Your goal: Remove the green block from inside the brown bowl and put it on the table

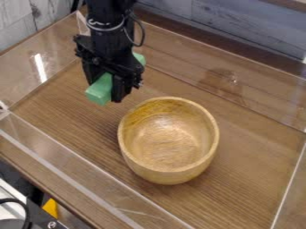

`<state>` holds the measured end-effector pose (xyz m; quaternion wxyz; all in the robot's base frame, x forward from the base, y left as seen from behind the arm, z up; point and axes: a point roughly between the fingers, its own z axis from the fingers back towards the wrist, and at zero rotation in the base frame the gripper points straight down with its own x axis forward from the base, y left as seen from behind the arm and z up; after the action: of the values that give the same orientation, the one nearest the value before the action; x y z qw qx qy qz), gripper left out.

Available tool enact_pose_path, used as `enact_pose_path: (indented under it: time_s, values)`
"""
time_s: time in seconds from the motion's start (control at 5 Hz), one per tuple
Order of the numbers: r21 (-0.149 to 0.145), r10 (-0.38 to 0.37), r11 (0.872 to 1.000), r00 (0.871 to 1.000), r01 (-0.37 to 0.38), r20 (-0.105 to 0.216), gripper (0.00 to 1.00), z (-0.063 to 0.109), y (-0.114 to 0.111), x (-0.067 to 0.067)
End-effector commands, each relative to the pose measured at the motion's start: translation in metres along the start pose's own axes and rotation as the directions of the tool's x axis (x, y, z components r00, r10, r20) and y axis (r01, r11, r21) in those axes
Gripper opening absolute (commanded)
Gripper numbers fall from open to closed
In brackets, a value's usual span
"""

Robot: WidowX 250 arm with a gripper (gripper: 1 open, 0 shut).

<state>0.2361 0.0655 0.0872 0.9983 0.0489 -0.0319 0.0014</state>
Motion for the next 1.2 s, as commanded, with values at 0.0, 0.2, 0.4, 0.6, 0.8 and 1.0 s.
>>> enact_pose_path:
  time_s: [0.0, 0.2, 0.4, 0.6, 0.8, 1.0]
  values:
    - [0.011, -0.046, 0.999, 0.998, 0.046, 0.044, 0.00, -0.005, 0.000, 0.016]
    - [0.009, -0.093, 0.996, 0.994, 0.093, 0.051, 0.00, -0.014, -0.001, 0.026]
    - [0.000, -0.186, 0.982, 0.981, 0.187, 0.062, 0.00, -0.008, -0.001, 0.031]
    - [-0.007, -0.275, 0.961, 0.959, 0.276, 0.068, 0.00, -0.004, 0.000, 0.036]
    - [-0.006, -0.246, 0.969, 0.967, 0.247, 0.064, 0.00, -0.014, 0.007, 0.036]
    - [-0.008, -0.217, 0.976, 0.974, 0.218, 0.059, 0.00, -0.021, 0.014, 0.035]
